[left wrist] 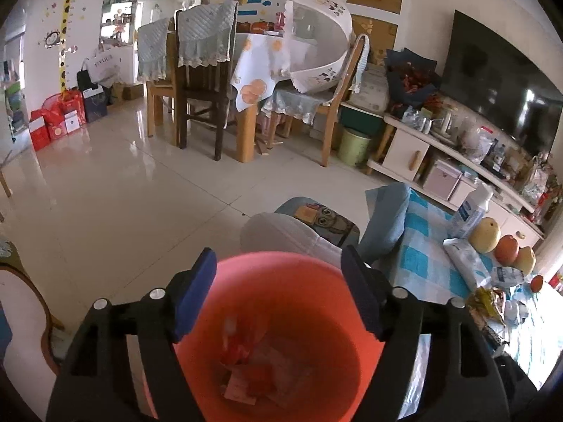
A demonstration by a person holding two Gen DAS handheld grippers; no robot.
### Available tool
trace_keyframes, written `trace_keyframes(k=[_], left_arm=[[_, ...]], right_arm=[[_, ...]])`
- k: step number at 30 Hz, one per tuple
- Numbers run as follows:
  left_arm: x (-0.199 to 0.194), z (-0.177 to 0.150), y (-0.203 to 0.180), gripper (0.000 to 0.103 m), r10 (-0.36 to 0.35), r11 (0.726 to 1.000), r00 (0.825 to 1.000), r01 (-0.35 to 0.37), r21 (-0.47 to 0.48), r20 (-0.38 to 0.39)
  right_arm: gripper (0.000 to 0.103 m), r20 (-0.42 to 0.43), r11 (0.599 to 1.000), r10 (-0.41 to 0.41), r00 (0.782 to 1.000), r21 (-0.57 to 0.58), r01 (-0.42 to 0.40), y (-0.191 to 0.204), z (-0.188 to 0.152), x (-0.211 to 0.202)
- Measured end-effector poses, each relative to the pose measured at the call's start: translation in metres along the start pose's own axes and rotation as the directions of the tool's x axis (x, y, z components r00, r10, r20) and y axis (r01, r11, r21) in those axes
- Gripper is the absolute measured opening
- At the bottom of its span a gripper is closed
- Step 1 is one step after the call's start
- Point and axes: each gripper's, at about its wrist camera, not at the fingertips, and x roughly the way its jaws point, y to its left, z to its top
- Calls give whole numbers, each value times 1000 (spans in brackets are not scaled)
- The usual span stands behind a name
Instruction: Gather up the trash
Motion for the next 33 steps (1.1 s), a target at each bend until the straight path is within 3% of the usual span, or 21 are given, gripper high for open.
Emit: trace_keyframes(k=[8, 15, 26, 33], left_arm=[[1, -3, -24, 87, -20, 998, 1000, 20, 54, 15], [2, -13, -59, 88, -41, 987, 999, 38, 157, 19], [3, -21, -101, 88, -85, 973, 996, 83, 216, 2], [1, -30, -129, 88, -115, 958, 993, 114, 264, -13]], right_arm=[[93, 5, 996, -61, 998, 67, 61, -36, -18, -24], [96, 5, 990, -114, 993, 84, 113, -57, -34, -42], [98, 12, 968, -248, 969, 41, 247, -82, -56, -63], [98, 3, 956, -290, 957, 47, 290, -104, -69, -74]])
